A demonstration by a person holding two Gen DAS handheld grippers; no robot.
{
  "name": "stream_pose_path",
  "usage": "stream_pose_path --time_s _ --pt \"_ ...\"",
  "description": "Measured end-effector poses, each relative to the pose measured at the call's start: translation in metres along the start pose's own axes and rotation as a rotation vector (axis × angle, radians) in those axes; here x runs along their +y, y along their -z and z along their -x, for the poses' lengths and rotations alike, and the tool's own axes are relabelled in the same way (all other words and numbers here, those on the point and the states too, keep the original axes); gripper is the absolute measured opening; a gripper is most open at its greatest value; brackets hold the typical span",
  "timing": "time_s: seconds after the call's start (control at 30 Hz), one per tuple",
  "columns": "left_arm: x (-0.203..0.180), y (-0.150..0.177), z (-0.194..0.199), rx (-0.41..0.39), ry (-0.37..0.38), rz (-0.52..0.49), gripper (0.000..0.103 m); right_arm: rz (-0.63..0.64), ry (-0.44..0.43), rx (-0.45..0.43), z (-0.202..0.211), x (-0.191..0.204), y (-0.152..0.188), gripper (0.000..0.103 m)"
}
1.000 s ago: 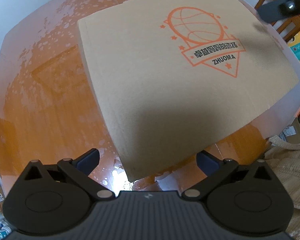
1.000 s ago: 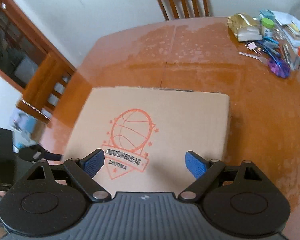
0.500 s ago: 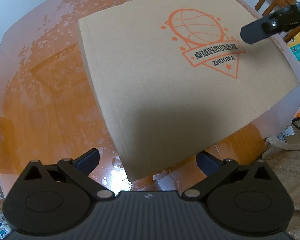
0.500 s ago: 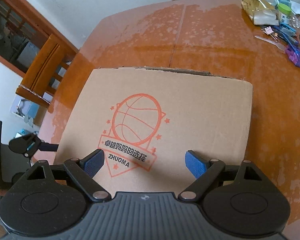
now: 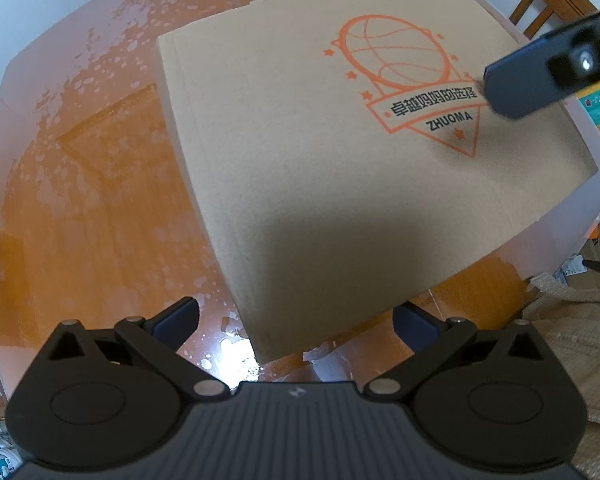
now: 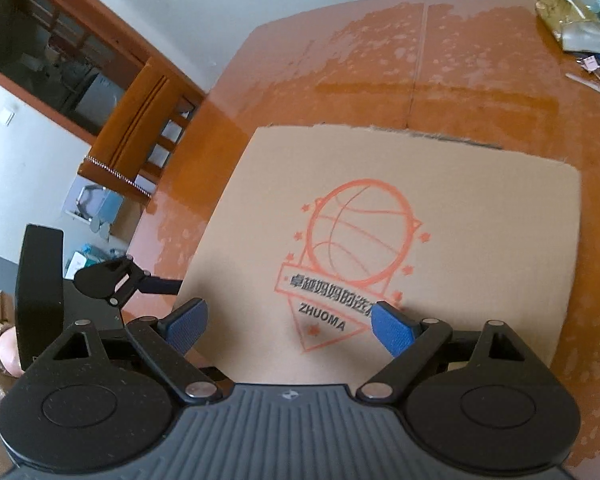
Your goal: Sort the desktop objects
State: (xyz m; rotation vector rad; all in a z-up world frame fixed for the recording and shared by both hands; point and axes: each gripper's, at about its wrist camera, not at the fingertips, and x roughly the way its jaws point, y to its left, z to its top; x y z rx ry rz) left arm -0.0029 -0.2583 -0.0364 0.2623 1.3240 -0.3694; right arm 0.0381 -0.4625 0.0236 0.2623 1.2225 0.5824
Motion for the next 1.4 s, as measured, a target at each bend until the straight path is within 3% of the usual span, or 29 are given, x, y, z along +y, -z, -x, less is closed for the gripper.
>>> stream_pose_path --time_s 0.53,0.87,1.0,1.23,1.4 --pt "-0.004 0.011 0.0 -0.011 -0.004 0.004 0.103 -0.001 0.013 0.022 -0.009 0.005 0.005 0.093" --pt "0.015 0.024 0.024 -0.099 -0.045 0.069 0.103 -0.102 0.082 -0.167 0.039 -0.017 0.007 0.093" --pt "0.027 0.03 0.047 -0.23 -0.09 0.13 0.103 -0.163 0.129 -0.219 0.057 -0.036 0.013 0.093" --pt "0.025 0.051 0.081 -0.584 -0.084 0.181 0.103 -0.223 0.155 -0.266 0.067 -0.051 0.015 0.093" --pt "0.014 0.052 0.081 -0.724 -0.193 0.132 0.103 -0.204 0.157 -0.26 0.066 -0.045 0.016 0.093"
